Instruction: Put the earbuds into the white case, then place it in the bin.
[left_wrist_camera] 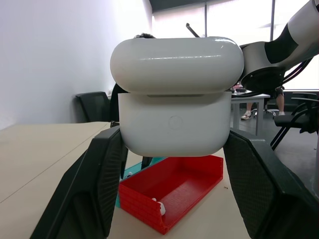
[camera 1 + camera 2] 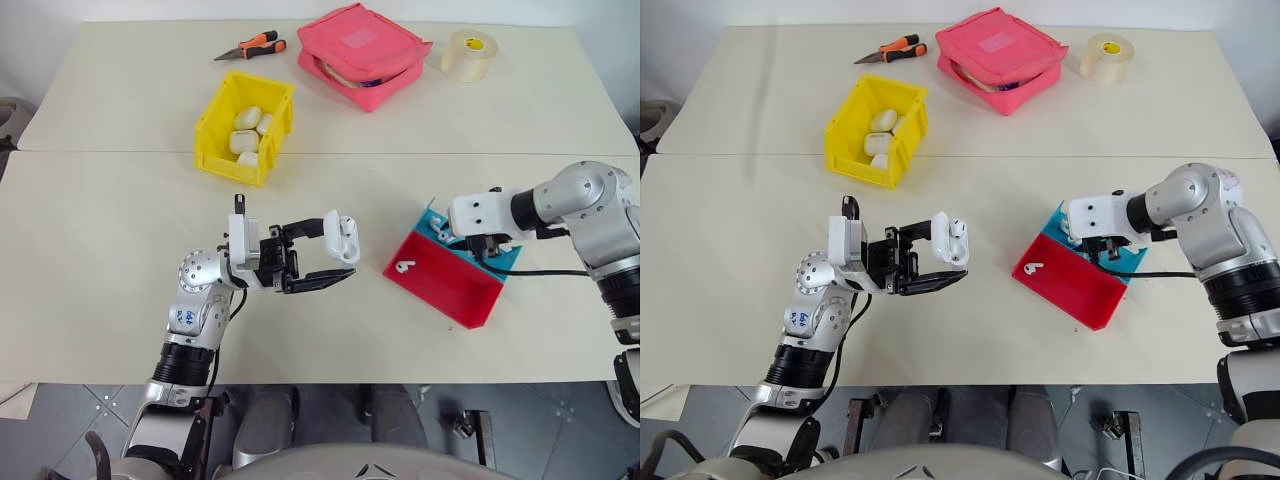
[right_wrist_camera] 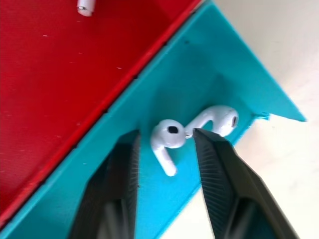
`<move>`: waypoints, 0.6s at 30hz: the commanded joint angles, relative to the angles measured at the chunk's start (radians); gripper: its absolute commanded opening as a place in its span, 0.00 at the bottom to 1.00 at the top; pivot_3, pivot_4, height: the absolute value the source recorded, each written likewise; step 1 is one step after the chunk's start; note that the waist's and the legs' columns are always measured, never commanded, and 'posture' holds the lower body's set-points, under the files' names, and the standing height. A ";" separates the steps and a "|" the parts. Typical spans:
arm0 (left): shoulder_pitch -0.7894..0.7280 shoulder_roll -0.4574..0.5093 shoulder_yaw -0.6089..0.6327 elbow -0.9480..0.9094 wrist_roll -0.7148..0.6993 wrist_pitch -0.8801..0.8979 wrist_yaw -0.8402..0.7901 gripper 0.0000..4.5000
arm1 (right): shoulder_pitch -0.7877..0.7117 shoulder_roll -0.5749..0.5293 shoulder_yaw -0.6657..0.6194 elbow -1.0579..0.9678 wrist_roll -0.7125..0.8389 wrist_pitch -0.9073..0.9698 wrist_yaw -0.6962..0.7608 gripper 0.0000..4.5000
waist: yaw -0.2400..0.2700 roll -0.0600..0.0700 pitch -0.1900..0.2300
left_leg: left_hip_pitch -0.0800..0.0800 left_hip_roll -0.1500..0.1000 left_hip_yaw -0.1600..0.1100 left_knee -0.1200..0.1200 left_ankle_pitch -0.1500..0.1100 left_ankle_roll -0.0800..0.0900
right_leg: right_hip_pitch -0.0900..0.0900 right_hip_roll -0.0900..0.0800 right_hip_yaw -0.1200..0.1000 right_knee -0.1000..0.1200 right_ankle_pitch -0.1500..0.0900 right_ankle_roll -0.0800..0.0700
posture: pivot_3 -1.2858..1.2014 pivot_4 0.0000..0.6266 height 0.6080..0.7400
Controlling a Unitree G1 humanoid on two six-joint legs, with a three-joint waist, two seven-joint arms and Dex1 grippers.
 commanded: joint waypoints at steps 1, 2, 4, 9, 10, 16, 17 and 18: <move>-0.001 0.001 0.012 -0.035 -0.020 -0.003 0.002 0.60 | 0.021 0.012 0.012 0.010 -0.018 0.001 0.006 0.12 | 0.000 0.000 0.000 | 0.000 0.000 0.000 0.000 0.000 0.000 | 0.000 0.000 0.000 0.000 0.000 0.000 | 0.52 0.24 1.00; -0.001 0.001 0.012 -0.035 -0.020 -0.003 0.002 0.60 | 0.021 0.012 0.010 0.010 -0.018 0.003 0.005 0.12 | 0.000 0.000 0.000 | 0.000 0.000 0.000 0.000 0.000 0.000 | 0.000 0.000 0.000 0.000 0.000 0.000 | 0.52 0.24 1.00; -0.001 0.001 0.012 -0.035 -0.019 -0.003 0.002 0.60 | 0.024 0.011 0.006 0.005 -0.015 0.011 0.005 0.12 | 0.000 0.000 0.000 | 0.000 0.000 0.000 0.001 0.000 0.000 | 0.000 0.000 0.000 0.001 0.000 0.000 | 0.52 0.24 1.00; -0.002 -0.001 0.010 -0.035 -0.019 -0.002 0.002 0.60 | 0.045 -0.003 -0.019 -0.021 -0.002 0.031 -0.001 0.12 | 0.003 0.000 0.000 | 0.000 0.000 0.000 0.002 0.000 0.000 | 0.000 0.000 0.000 0.001 0.000 0.000 | 0.52 0.24 1.00; -0.002 -0.002 0.009 -0.036 -0.019 -0.001 0.001 0.60 | 0.052 -0.008 -0.036 -0.033 0.007 0.045 -0.007 0.12 | 0.004 0.000 0.000 | 0.000 0.000 0.000 0.002 0.000 0.000 | 0.000 0.000 0.000 0.001 0.000 0.000 | 0.52 0.24 1.00; -0.009 -0.010 -0.004 -0.031 -0.023 0.005 -0.013 0.60 | 0.159 -0.067 -0.251 -0.200 0.157 0.213 -0.036 0.12 | 0.010 0.000 0.000 | -0.004 0.000 -0.002 0.004 0.000 0.000 | -0.001 0.000 -0.001 0.001 0.000 0.000 | 0.52 0.24 1.00; -0.012 -0.012 -0.006 -0.028 -0.024 0.007 -0.016 0.60 | 0.186 -0.063 -0.292 -0.234 0.199 0.237 -0.043 0.12 | 0.009 0.001 0.000 | -0.004 -0.001 -0.002 0.004 0.000 0.000 | -0.001 0.000 -0.001 0.001 0.000 0.000 | 0.52 0.24 1.00; -0.019 -0.016 -0.010 -0.022 -0.025 0.009 -0.021 0.60 | 0.222 -0.051 -0.352 -0.277 0.261 0.268 -0.054 0.12 | 0.007 0.000 0.000 | -0.004 -0.001 -0.001 0.004 0.000 0.000 | -0.001 0.000 -0.001 0.001 0.000 0.000 | 0.52 0.24 1.00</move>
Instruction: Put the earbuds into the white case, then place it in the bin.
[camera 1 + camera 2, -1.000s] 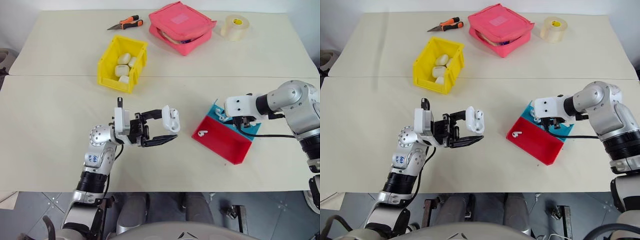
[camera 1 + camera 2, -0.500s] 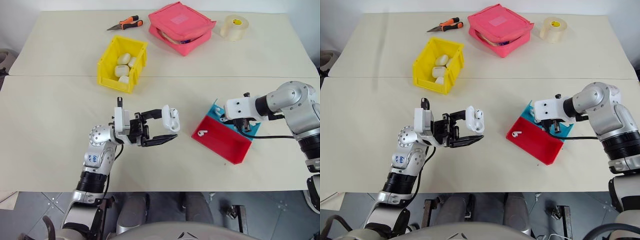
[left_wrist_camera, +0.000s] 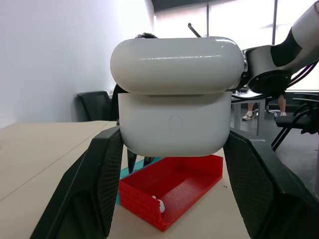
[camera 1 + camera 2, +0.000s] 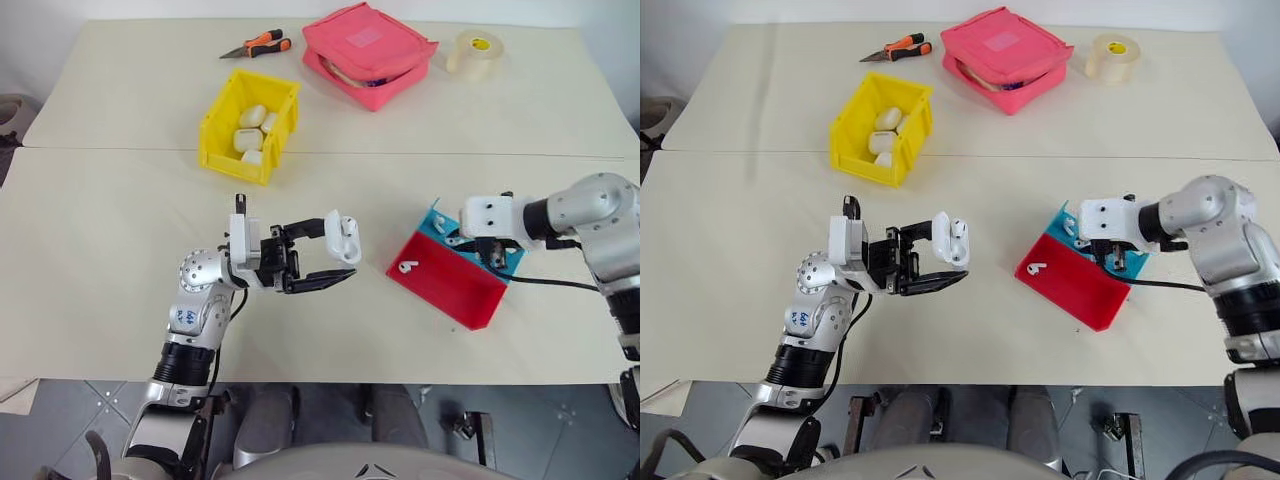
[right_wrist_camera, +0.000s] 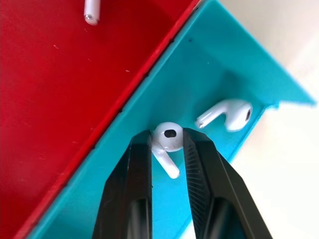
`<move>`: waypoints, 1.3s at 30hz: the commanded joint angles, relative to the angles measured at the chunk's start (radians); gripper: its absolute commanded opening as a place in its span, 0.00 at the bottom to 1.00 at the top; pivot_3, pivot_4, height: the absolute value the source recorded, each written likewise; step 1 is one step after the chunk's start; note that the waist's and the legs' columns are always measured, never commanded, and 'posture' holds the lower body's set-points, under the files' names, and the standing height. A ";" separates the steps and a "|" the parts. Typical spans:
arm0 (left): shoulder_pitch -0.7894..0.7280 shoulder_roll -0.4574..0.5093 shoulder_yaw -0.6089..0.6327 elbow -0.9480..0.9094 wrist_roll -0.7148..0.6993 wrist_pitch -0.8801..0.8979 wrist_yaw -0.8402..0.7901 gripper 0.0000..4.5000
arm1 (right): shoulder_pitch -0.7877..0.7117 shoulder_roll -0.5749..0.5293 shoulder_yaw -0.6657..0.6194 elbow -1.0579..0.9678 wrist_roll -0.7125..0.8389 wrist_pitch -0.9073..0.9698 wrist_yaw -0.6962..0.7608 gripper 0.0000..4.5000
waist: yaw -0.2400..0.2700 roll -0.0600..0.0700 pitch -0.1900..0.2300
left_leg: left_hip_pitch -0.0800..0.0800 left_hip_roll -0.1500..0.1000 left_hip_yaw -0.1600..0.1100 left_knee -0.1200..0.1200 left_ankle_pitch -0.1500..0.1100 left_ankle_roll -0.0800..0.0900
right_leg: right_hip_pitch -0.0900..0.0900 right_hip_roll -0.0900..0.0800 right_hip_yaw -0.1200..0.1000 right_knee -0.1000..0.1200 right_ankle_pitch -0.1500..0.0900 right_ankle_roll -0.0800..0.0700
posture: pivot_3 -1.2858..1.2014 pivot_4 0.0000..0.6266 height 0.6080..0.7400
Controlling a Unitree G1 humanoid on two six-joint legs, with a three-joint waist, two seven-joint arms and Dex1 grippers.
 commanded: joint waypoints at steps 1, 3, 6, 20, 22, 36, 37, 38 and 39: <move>-0.019 -0.014 -0.008 -0.019 -0.024 0.003 -0.016 0.60 | 0.061 0.000 -0.182 -0.145 0.169 0.093 -0.031 0.12 | -0.002 0.000 0.000 | 0.000 0.000 0.000 0.000 0.000 0.000 | 0.000 0.000 0.000 0.000 0.000 0.000 | 0.52 0.24 1.00; -0.036 -0.022 -0.015 -0.003 -0.023 0.008 -0.028 0.60 | 0.126 0.042 -0.286 -0.228 0.277 0.152 -0.070 0.12 | -0.001 0.000 0.000 | 0.001 0.001 0.000 0.000 0.000 0.000 | 0.000 0.000 0.000 0.000 0.000 0.000 | 0.52 0.24 1.00; -0.054 -0.028 -0.017 0.016 -0.024 0.017 -0.045 0.60 | 0.185 0.131 -0.403 -0.354 0.458 0.264 -0.144 0.12 | -0.001 0.000 0.000 | 0.001 0.001 0.000 0.000 0.000 -0.001 | 0.000 0.001 -0.001 0.001 0.000 0.000 | 0.52 0.24 1.00; -0.119 -0.047 -0.023 0.089 -0.006 0.046 -0.072 0.60 | 0.389 0.483 -0.485 -0.778 1.238 0.609 -0.691 0.12 | 0.000 0.000 0.000 | 0.001 0.000 -0.001 0.001 0.000 0.000 | 0.000 0.001 0.000 0.002 0.001 -0.001 | 0.52 0.24 1.00; -0.123 -0.050 -0.025 0.090 -0.006 0.050 -0.071 0.60 | 0.423 0.497 -0.446 -0.805 1.239 0.597 -0.712 0.12 | -0.001 0.001 0.000 | 0.001 0.000 -0.001 0.001 0.000 0.000 | 0.000 0.001 0.000 0.002 0.001 -0.001 | 0.52 0.24 1.00; -0.129 -0.055 -0.034 0.088 0.003 0.062 -0.067 0.60 | 0.472 0.521 -0.277 -0.824 1.212 0.536 -0.773 0.12 | -0.002 0.001 0.000 | 0.002 0.000 0.000 0.000 -0.001 0.000 | 0.000 0.001 0.001 0.003 0.001 -0.001 | 0.52 0.24 1.00; -0.129 -0.055 -0.034 0.087 0.003 0.062 -0.066 0.60 | 0.476 0.518 -0.271 -0.822 1.202 0.533 -0.770 0.12 | -0.001 0.001 0.000 | 0.002 0.000 0.000 0.000 -0.001 0.000 | 0.000 0.001 0.001 0.002 0.001 -0.001 | 0.52 0.24 1.00; -0.129 -0.055 -0.033 0.086 0.003 0.062 -0.065 0.60 | 0.483 0.514 -0.265 -0.819 1.191 0.530 -0.761 0.12 | -0.002 0.001 0.000 | 0.002 0.000 0.000 0.000 -0.001 0.000 | 0.000 0.001 0.001 0.002 0.001 -0.001 | 0.52 0.24 1.00; -0.129 -0.055 -0.033 0.085 0.003 0.062 -0.064 0.60 | 0.489 0.510 -0.259 -0.815 1.179 0.524 -0.754 0.12 | -0.002 0.001 0.000 | 0.002 0.000 0.000 0.000 -0.001 0.000 | 0.000 0.001 0.001 0.002 0.001 -0.001 | 0.52 0.24 1.00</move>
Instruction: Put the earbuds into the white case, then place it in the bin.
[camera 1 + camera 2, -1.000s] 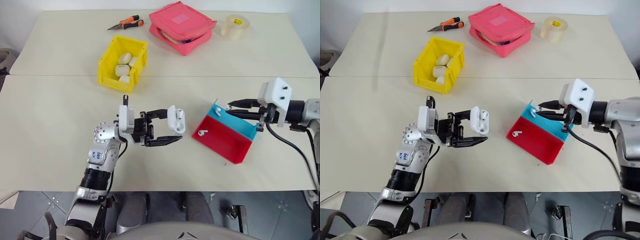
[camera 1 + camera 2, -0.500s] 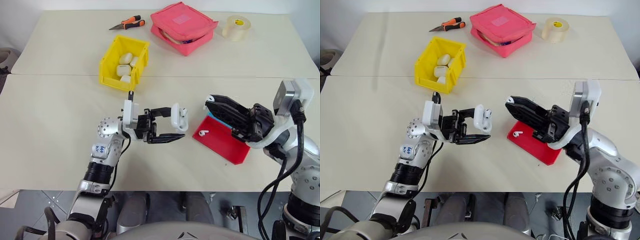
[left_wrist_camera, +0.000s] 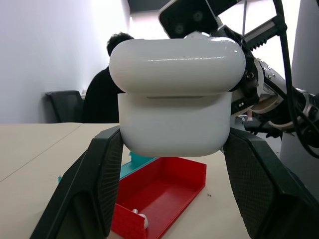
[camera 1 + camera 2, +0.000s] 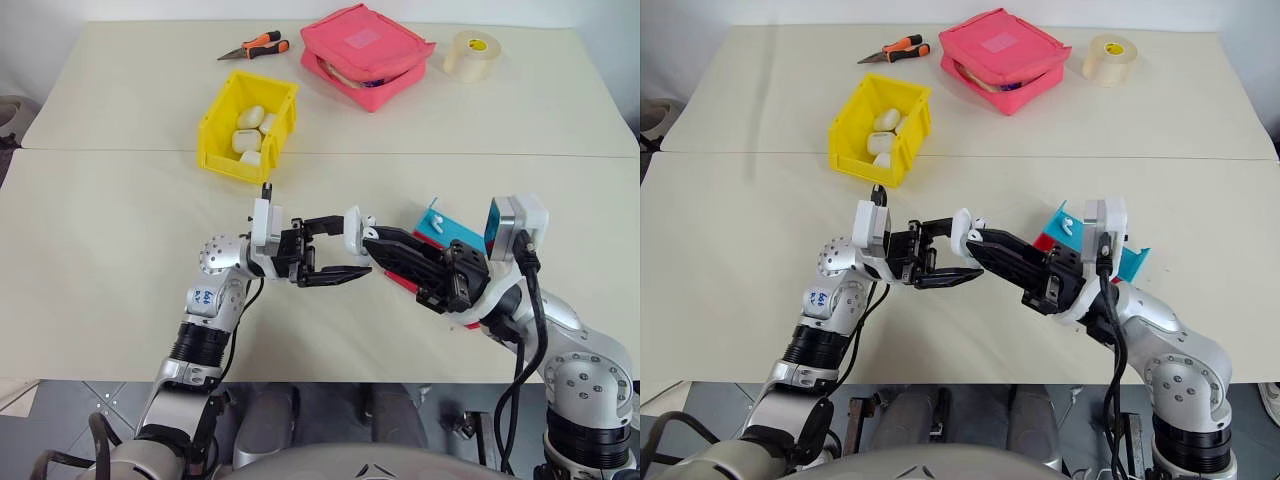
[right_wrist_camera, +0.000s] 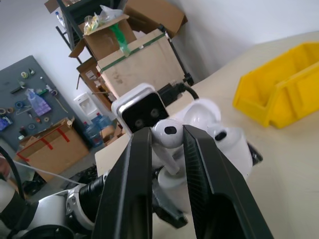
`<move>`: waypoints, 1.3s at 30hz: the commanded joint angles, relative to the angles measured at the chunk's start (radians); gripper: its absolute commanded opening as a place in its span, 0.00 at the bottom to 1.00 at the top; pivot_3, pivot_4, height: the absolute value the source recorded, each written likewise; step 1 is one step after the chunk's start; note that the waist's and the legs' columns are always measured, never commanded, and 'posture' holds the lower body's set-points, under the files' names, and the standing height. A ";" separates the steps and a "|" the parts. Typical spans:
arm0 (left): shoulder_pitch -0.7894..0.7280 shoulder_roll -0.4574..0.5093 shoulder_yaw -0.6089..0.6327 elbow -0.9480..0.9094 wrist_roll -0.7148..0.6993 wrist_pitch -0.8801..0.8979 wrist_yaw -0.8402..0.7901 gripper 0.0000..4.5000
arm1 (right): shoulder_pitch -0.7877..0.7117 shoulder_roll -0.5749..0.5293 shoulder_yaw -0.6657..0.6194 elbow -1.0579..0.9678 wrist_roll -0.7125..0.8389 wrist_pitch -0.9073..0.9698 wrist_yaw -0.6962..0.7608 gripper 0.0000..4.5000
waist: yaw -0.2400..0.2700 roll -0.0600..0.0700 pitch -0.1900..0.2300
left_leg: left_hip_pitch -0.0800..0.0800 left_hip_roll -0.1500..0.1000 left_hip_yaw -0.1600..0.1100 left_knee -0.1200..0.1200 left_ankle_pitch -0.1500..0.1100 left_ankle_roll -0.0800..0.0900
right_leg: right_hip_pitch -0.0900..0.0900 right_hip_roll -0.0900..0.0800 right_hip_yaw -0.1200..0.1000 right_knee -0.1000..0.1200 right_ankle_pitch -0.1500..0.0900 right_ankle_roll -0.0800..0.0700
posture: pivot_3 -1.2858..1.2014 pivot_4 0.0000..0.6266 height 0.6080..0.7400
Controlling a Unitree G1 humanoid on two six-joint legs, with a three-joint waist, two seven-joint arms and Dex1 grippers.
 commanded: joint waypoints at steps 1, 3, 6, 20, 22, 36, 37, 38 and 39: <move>-0.019 -0.008 -0.004 -0.031 -0.003 -0.001 0.004 0.60 | 0.023 -0.015 0.021 -0.022 -0.030 -0.026 0.024 0.12 | 0.000 0.000 0.000 | 0.000 0.000 0.000 0.000 0.000 0.000 | 0.000 0.000 0.000 0.000 0.000 0.000 | 0.52 0.24 1.00; -0.018 -0.008 -0.001 -0.034 -0.003 -0.001 0.005 0.60 | 0.031 -0.024 0.033 -0.017 -0.046 -0.034 0.034 0.12 | 0.000 0.000 0.000 | 0.000 0.000 0.000 0.000 0.000 0.000 | 0.000 0.000 0.000 0.000 0.000 0.000 | 0.52 0.24 1.00; -0.017 -0.012 0.003 -0.036 -0.004 -0.002 0.008 0.60 | 0.041 -0.044 0.049 -0.009 -0.075 -0.042 0.054 0.12 | 0.000 0.000 0.000 | 0.000 0.000 0.000 0.000 0.000 0.000 | 0.000 0.000 0.000 0.000 0.000 0.000 | 0.52 0.24 1.00; -0.008 0.016 0.015 -0.066 0.015 0.001 0.022 0.60 | 0.030 -0.141 -0.067 0.009 -0.042 -0.073 0.081 0.63 | 0.002 0.000 0.000 | 0.000 0.000 0.000 0.000 0.000 0.001 | 0.000 0.000 0.000 -0.001 0.000 0.000 | 0.52 0.24 1.00; -0.012 0.041 0.019 -0.084 0.034 0.022 0.051 0.60 | 0.047 -0.172 -0.114 0.017 -0.026 -0.073 0.095 0.63 | 0.001 0.000 0.000 | 0.000 0.000 0.000 0.000 -0.001 0.001 | 0.000 0.000 0.000 -0.001 0.000 0.000 | 0.52 0.24 1.00; -0.094 0.211 -0.075 -0.059 0.269 -0.014 0.096 0.60 | -0.208 -0.294 0.041 0.051 -0.214 -0.051 0.161 0.01 | 0.002 0.000 0.000 | 0.000 0.000 0.000 0.000 -0.001 0.001 | 0.000 0.000 0.000 -0.001 0.000 0.000 | 0.52 0.24 1.00; -0.101 0.207 -0.081 -0.058 0.271 -0.012 0.096 0.60 | -0.240 -0.288 0.066 0.051 -0.226 -0.047 0.158 0.01 | 0.001 0.000 0.000 | -0.001 0.000 0.000 0.000 -0.001 0.001 | -0.001 0.000 0.000 -0.001 0.000 0.000 | 0.52 0.24 1.00; -0.106 0.206 -0.088 -0.059 0.275 -0.007 0.097 0.60 | -0.272 -0.281 0.090 0.052 -0.226 -0.031 0.151 0.01 | 0.000 0.000 0.000 | -0.001 0.000 0.000 0.000 -0.001 0.001 | -0.001 0.000 0.000 -0.001 0.000 0.000 | 0.52 0.24 1.00; -0.110 0.206 -0.093 -0.058 0.275 -0.002 0.094 0.60 | -0.300 -0.279 0.112 0.054 -0.233 -0.019 0.156 0.01 | -0.001 0.000 0.000 | -0.001 0.000 0.000 0.000 -0.001 0.001 | -0.001 0.000 0.000 -0.001 0.000 0.000 | 0.52 0.24 1.00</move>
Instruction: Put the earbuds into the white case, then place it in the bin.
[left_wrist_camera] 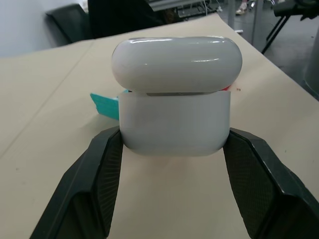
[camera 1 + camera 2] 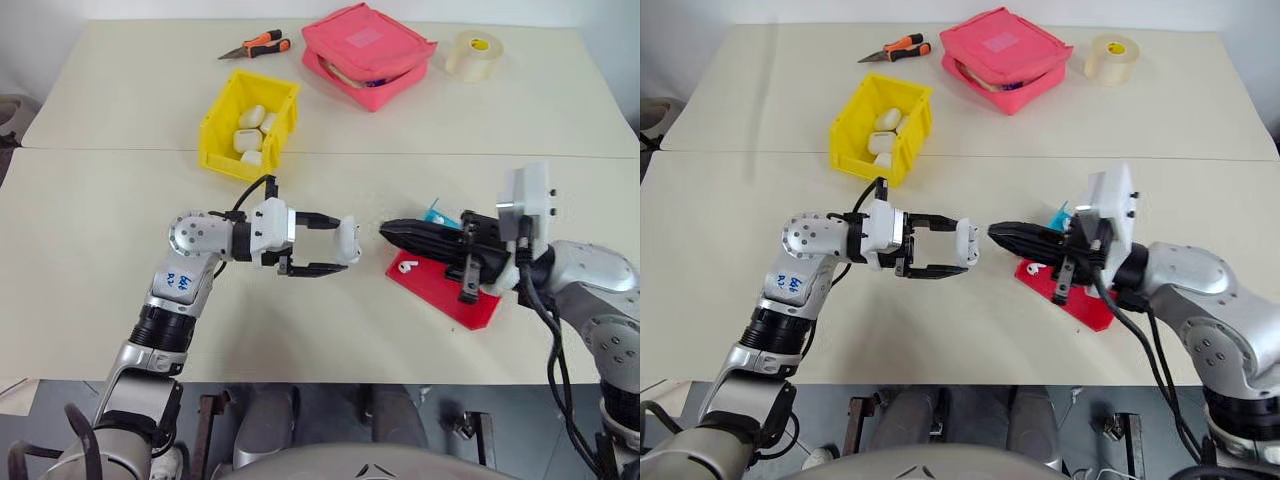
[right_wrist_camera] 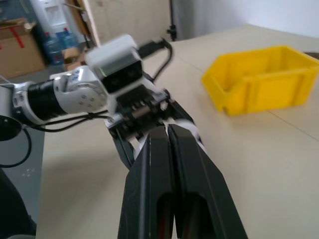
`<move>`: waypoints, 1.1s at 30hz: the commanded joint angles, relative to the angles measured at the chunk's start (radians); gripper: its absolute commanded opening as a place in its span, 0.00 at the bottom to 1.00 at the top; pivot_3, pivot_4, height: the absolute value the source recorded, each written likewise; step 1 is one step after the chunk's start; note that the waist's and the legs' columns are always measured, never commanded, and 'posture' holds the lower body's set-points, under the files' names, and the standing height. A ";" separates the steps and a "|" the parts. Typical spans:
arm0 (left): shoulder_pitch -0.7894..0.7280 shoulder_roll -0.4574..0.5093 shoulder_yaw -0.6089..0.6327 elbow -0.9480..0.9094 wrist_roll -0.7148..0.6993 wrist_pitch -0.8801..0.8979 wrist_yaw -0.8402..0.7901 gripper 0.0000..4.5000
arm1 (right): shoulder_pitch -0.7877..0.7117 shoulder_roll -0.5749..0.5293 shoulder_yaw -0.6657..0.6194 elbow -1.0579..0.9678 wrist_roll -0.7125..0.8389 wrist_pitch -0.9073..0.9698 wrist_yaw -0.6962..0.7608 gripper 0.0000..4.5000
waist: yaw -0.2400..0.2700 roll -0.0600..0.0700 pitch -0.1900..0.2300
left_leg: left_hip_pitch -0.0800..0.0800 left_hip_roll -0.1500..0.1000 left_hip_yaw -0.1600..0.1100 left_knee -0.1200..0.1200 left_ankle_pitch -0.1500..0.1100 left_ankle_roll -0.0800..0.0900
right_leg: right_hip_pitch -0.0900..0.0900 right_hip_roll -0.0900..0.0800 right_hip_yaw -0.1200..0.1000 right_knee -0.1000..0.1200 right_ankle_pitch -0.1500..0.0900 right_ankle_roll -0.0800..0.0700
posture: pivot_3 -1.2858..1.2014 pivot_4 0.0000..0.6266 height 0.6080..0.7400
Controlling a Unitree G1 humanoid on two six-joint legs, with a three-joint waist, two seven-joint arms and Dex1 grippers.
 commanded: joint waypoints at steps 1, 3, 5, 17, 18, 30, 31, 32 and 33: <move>-0.026 -0.005 -0.020 -0.020 0.003 0.006 -0.004 0.60 | -0.087 0.003 0.064 -0.007 -0.021 0.033 0.005 0.01 | 0.000 0.000 0.000 | 0.000 0.000 0.000 0.000 0.000 0.000 | 0.000 0.000 0.000 0.000 0.000 0.000 | 0.52 0.24 1.00; -0.025 0.001 -0.026 -0.019 -0.001 0.006 -0.016 0.60 | -0.116 -0.001 0.091 0.001 -0.032 0.047 0.021 0.01 | 0.000 0.000 0.000 | 0.000 0.000 -0.001 0.000 0.000 0.000 | 0.000 0.000 -0.001 0.000 0.000 0.000 | 0.52 0.24 1.00; -0.018 0.007 -0.031 -0.019 -0.002 0.000 -0.028 0.60 | -0.141 0.006 0.118 0.014 -0.043 0.067 0.018 0.01 | 0.000 0.000 0.000 | 0.000 0.000 0.000 0.000 0.000 0.000 | 0.000 0.000 -0.001 0.000 0.000 0.000 | 0.52 0.24 1.00; 0.045 -0.001 0.033 0.001 -0.063 -0.112 -0.049 0.60 | 0.027 -0.058 0.040 0.055 -0.181 0.045 0.030 0.01 | 0.002 0.000 0.000 | -0.001 0.000 0.000 0.000 0.000 0.000 | 0.000 0.000 -0.001 0.000 0.000 0.000 | 0.52 0.24 1.00; 0.058 -0.006 0.046 0.006 -0.083 -0.145 -0.068 0.60 | 0.056 -0.063 0.013 0.053 -0.192 0.037 0.021 0.01 | 0.001 0.000 0.000 | -0.001 0.000 0.000 0.000 0.000 0.000 | 0.000 0.000 -0.001 -0.001 0.000 0.000 | 0.52 0.24 1.00; 0.249 -0.020 0.332 -0.095 -0.315 -0.069 0.125 0.60 | 0.427 0.124 -0.306 0.010 -0.262 -0.362 0.096 0.45 | -0.001 0.000 0.000 | 0.001 0.001 0.001 0.000 0.000 0.000 | 0.000 0.000 0.000 0.001 0.000 0.000 | 0.52 0.24 1.00; 0.267 -0.021 0.357 -0.110 -0.323 -0.052 0.163 0.60 | 0.443 0.127 -0.300 0.010 -0.277 -0.378 0.099 0.53 | -0.001 0.000 0.000 | 0.001 0.001 0.001 0.000 0.000 0.000 | 0.000 0.000 0.000 0.001 0.000 0.000 | 0.52 0.24 1.00; 0.286 -0.018 0.378 -0.122 -0.322 -0.038 0.201 0.60 | 0.443 0.134 -0.294 0.010 -0.309 -0.411 0.089 0.61 | -0.001 0.000 0.000 | 0.001 0.001 0.001 0.000 0.000 0.000 | 0.000 0.000 0.000 0.001 0.000 0.000 | 0.52 0.24 1.00; 0.303 -0.018 0.397 -0.135 -0.327 -0.023 0.230 0.60 | 0.437 0.145 -0.290 0.009 -0.322 -0.429 0.072 0.68 | -0.001 0.000 0.000 | 0.002 0.001 0.001 0.000 0.000 0.000 | 0.000 0.000 0.001 0.001 0.000 0.000 | 0.52 0.24 1.00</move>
